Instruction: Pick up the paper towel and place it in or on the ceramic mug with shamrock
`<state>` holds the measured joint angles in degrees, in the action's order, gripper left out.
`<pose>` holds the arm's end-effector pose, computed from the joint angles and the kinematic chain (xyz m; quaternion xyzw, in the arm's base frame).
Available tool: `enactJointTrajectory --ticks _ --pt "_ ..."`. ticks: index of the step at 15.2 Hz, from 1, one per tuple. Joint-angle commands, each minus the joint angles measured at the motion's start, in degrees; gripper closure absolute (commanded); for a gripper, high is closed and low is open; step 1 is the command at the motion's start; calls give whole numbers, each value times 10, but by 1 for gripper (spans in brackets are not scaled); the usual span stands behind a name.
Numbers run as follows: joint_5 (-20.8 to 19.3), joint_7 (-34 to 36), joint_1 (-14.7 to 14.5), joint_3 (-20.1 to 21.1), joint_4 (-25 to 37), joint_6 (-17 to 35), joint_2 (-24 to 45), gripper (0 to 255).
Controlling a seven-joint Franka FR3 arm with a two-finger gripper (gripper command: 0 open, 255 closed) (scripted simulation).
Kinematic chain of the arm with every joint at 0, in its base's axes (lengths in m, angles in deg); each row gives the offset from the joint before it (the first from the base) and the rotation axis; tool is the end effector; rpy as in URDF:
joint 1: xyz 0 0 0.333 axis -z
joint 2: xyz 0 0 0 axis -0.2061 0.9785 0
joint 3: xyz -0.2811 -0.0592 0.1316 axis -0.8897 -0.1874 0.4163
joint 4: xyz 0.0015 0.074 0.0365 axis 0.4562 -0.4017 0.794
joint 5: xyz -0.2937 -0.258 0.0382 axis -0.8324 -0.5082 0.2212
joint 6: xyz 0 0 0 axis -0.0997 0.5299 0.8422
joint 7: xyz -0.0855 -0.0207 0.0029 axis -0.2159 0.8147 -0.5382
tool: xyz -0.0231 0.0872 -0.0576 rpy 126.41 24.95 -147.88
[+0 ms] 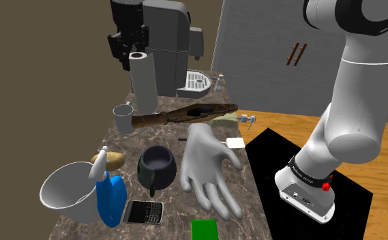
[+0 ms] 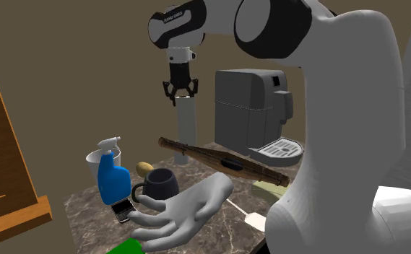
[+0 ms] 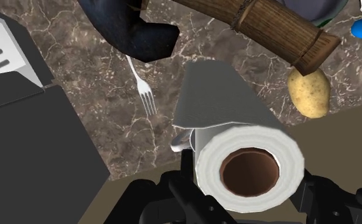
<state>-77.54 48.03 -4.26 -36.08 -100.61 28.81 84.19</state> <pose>0.5345 0.3816 0.5470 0.9750 0.2187 0.0338 0.0209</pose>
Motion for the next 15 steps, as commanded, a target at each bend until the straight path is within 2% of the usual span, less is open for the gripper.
enactJointTrajectory --ticks 1,5,15 --pt "0 -1 -2 0 17 -16 1 255" --pt "-3 -3 -7 1 54 -46 8 255" --pt "32 79 -45 40 -15 -83 -97 255"
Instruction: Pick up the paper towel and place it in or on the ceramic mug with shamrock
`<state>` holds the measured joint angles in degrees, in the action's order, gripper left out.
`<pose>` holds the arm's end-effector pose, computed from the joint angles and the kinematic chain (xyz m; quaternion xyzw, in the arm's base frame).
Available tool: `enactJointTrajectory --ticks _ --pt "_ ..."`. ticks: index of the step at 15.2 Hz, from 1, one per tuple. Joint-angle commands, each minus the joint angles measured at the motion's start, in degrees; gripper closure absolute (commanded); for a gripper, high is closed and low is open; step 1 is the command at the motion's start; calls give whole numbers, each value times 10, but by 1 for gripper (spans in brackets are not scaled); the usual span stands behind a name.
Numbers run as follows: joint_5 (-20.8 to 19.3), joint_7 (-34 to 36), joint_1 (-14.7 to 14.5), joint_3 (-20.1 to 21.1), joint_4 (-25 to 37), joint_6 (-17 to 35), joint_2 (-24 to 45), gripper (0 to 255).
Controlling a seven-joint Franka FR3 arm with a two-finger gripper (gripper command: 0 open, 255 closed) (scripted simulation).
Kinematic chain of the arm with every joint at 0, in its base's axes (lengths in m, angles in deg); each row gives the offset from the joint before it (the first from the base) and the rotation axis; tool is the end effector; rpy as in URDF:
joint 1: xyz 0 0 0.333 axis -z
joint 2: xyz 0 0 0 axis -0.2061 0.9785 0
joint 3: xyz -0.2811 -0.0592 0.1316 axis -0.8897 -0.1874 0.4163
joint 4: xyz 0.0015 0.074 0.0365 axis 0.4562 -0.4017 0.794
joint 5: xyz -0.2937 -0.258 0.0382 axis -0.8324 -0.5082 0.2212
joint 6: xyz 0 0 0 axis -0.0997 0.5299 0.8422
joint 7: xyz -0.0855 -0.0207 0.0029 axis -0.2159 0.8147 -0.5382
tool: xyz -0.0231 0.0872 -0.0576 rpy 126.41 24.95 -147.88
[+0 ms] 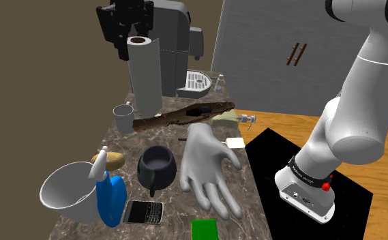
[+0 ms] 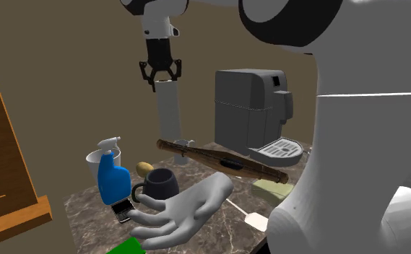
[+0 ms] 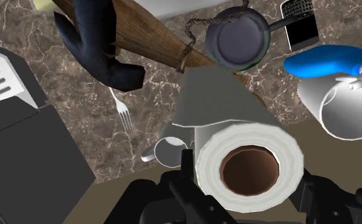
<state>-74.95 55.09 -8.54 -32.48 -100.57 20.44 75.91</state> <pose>0.4330 0.4240 0.6223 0.9749 0.2191 0.0339 0.0207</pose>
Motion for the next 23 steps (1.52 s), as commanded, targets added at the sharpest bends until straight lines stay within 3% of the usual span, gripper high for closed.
enactJointTrajectory --ticks 1,7,23 --pt "9 18 -8 8 -17 -5 -22 255" --pt "19 74 -40 34 -10 -42 -51 255" --pt "39 70 -28 27 -177 93 -88 255"
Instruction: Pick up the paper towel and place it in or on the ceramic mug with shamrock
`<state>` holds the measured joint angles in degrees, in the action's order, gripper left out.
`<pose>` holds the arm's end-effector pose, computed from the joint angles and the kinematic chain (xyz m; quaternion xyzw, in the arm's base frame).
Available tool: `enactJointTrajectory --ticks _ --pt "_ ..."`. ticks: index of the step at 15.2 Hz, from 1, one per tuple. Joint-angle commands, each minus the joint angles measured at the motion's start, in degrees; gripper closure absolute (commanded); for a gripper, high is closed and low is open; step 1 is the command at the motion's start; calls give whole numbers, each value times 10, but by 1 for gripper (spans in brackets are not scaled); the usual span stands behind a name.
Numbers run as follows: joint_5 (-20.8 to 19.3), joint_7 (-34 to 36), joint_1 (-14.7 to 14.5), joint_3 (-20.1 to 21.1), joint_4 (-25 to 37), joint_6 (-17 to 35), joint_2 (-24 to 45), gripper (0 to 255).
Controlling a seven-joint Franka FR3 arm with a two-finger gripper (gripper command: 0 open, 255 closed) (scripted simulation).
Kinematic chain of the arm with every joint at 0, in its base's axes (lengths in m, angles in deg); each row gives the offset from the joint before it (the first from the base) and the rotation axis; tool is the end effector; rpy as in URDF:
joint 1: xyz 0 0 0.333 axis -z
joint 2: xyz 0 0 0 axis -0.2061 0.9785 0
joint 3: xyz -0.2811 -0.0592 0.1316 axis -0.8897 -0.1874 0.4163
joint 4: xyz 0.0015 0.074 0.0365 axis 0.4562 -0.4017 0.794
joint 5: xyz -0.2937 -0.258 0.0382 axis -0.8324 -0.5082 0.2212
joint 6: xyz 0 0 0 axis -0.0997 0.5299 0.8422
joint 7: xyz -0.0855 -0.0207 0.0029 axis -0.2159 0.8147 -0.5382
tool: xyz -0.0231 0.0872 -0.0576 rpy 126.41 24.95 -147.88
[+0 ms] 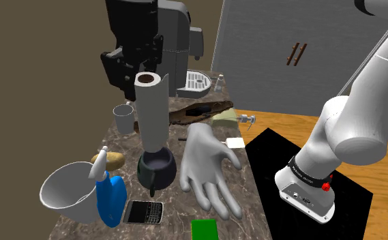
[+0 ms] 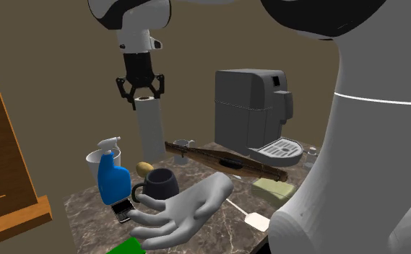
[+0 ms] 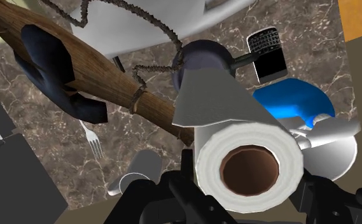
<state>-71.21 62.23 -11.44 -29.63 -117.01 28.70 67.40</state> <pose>0.3434 0.4593 0.5776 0.9750 0.2187 0.0331 0.0212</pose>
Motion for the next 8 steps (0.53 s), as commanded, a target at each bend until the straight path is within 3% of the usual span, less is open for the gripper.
enactJointTrajectory --ticks 1,8 --pt "2 -1 2 -1 -21 18 -4 255" --pt "1 2 3 -2 -76 72 -5 255"
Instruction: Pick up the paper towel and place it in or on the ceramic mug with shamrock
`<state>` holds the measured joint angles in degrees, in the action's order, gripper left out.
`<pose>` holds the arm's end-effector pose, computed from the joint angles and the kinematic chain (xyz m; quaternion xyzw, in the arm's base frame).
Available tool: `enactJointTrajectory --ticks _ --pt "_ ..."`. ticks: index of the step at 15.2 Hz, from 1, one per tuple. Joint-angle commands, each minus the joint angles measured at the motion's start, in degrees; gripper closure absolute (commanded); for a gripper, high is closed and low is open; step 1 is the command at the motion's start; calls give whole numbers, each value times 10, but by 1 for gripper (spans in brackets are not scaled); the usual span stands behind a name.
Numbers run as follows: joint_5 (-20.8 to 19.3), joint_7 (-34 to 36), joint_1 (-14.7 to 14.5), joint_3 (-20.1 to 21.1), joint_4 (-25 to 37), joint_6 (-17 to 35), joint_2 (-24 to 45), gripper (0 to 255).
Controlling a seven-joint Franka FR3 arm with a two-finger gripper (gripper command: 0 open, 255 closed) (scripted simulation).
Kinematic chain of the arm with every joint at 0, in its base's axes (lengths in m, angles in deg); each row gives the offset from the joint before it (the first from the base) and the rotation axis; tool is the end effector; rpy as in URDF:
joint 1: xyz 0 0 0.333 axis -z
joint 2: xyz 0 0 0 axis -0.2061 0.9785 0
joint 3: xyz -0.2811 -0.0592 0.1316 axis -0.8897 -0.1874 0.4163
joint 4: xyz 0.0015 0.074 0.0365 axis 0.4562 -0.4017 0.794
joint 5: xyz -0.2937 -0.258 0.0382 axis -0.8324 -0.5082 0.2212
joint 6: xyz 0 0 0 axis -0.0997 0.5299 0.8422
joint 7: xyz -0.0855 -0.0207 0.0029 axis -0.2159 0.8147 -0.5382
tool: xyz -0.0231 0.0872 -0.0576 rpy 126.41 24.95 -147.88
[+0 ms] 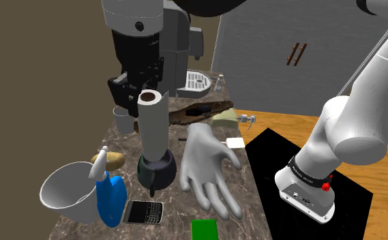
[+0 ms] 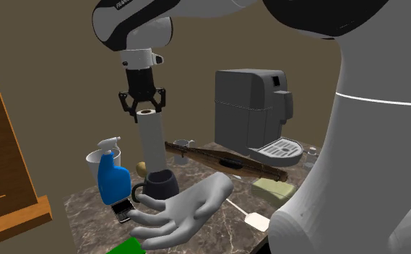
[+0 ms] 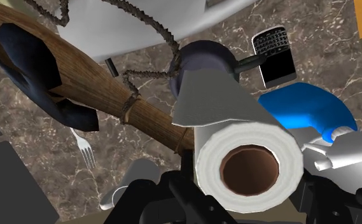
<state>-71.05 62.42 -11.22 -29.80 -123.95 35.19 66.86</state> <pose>0.3434 0.4581 0.5340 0.9750 0.2186 0.0333 0.0212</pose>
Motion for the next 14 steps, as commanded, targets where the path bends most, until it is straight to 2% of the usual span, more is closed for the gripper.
enactJointTrajectory --ticks 1,4,12,13,14 --pt "-1 1 0 0 -14 15 1 255" --pt "-3 4 0 0 -38 41 3 255" --pt "-3 4 0 0 -38 41 3 255" --pt "-3 4 0 0 -38 41 3 0" --pt "-3 4 0 0 -38 41 3 0"
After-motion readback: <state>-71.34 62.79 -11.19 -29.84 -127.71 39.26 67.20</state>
